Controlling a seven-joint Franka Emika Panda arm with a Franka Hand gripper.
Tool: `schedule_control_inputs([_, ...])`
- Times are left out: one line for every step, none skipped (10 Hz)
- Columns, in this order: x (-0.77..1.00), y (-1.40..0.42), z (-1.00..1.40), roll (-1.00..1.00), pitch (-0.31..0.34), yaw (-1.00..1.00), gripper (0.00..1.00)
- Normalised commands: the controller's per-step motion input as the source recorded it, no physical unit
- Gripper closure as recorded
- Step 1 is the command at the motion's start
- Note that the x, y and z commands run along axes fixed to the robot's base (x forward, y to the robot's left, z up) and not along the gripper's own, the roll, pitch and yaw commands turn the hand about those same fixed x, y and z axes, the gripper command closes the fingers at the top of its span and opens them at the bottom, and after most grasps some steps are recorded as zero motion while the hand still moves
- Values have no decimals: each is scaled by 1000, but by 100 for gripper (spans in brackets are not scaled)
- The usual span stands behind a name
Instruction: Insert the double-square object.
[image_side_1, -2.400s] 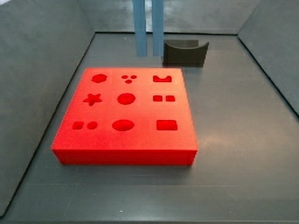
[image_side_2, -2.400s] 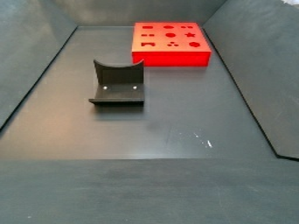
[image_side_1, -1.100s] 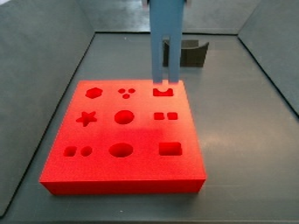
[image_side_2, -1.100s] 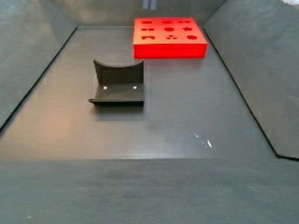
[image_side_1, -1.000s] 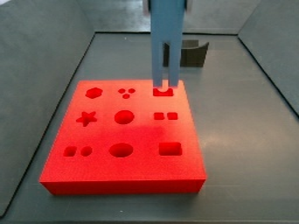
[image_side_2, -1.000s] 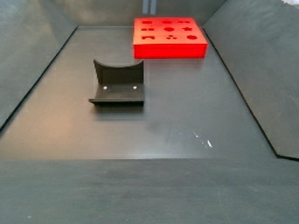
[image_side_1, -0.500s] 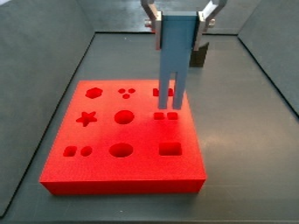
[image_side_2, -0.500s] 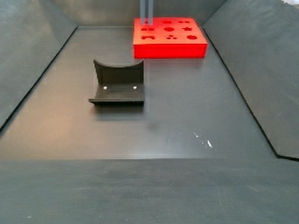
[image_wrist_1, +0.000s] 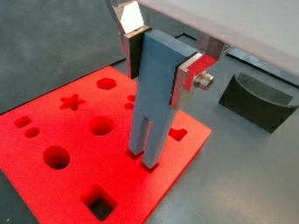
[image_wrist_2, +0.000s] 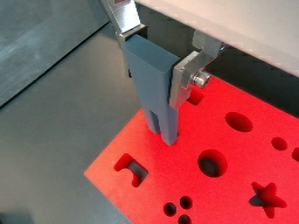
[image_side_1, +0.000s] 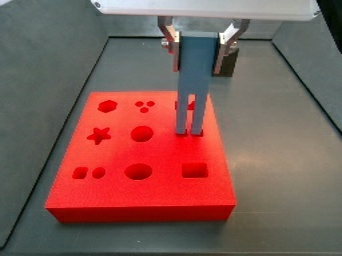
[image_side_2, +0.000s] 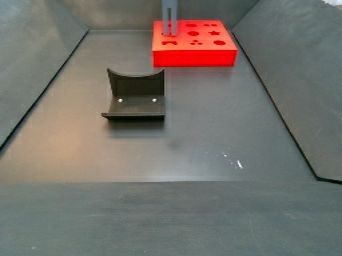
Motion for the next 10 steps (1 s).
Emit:
schedule_control_inputs([0,-11,-20,39,0,0,100])
schedule_control_inputs([0,-74,-34,24,0,0,100])
schedule_control_inputs([0,-54,-69,0,0,0,100])
schedule_control_inputs([0,-23,-134,63,0,46,100])
schedule_control_inputs([57,0,-191,103,0,163,100])
schedule_control_inputs([46,3,-163,80,0,197,100])
schedule_control_inputs([49,31,-131,61,0,231,100])
schedule_control_inputs([37,17,-129,50,0,229,100])
schedule_control_inputs([0,0,0,0,0,9,100])
schedule_control_inputs([0,-17,0,0,0,0,100])
